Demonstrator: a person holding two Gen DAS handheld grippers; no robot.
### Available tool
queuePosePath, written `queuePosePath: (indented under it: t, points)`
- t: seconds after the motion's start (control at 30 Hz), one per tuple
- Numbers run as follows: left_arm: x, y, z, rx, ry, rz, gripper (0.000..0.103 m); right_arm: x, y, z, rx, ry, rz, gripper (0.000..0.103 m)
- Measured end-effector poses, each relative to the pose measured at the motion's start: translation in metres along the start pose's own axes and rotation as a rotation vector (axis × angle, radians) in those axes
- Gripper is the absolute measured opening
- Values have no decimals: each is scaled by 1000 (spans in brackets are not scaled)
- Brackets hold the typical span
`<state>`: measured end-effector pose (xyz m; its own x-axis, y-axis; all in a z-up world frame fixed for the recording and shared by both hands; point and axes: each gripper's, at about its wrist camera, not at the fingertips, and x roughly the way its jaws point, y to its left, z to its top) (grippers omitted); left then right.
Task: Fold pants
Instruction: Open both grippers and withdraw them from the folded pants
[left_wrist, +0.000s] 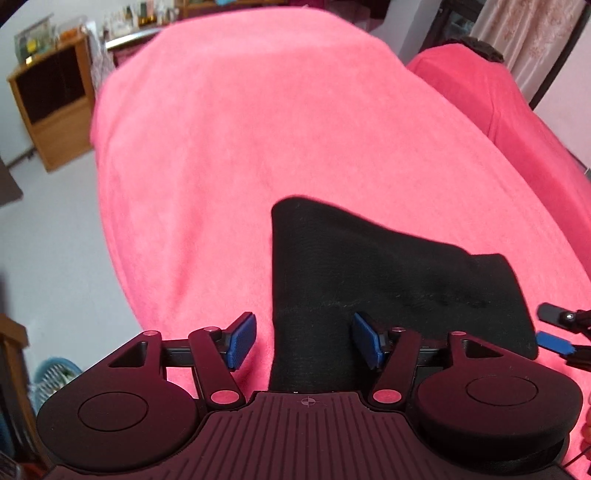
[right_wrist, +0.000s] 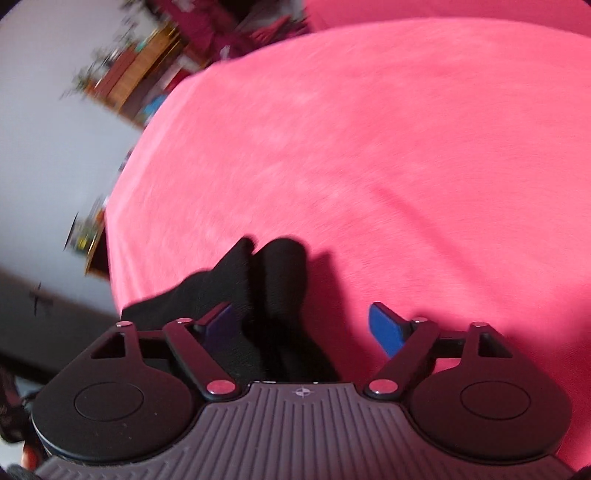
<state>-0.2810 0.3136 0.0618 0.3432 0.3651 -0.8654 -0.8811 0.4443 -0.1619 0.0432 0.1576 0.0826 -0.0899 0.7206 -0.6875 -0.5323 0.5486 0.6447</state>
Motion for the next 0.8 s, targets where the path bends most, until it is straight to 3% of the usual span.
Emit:
queuePosePath:
  t: [0.17,0.53,0.8]
  points:
    - [-20,-27,-4,63,-16,40,103,-25,9,-12,-29,-34,-37,84]
    - [-42,-73,-36,143,16,32,103,-43,89,-75,-470,-14,-186,88]
    - [-49,-79,-50,160,35,57,103,-50,111,-92,-606,-7,-213,89]
